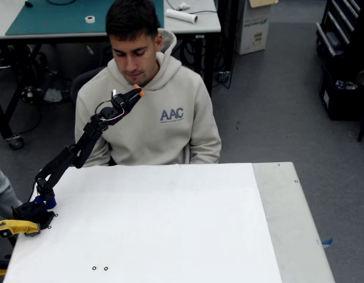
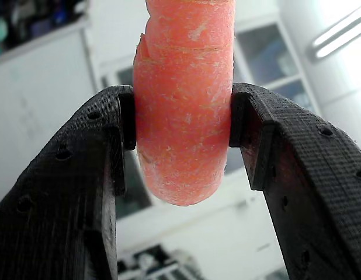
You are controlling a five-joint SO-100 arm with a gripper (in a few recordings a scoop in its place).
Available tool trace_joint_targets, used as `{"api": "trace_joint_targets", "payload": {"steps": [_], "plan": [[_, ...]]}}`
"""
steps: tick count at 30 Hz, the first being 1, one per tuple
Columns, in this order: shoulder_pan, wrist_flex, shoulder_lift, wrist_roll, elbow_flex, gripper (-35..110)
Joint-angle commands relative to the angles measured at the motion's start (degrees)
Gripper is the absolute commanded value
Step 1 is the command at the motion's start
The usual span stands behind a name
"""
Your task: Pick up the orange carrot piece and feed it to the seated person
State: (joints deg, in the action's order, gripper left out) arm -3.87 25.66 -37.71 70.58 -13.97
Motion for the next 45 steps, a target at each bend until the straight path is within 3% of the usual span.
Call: {"api": "trace_joint_targets", "payload": {"steps": [1, 23, 30, 45], "plan": [[0.4, -3.5, -2.5, 0.4, -4.4, -2], [3.2, -4.4, -0.2, 0.7, -4.2, -2], [3.2, -4.7, 2.3, 6.9, -4.3, -2], [4.0, -4.7, 1.8, 4.1, -4.4, -2]]}}
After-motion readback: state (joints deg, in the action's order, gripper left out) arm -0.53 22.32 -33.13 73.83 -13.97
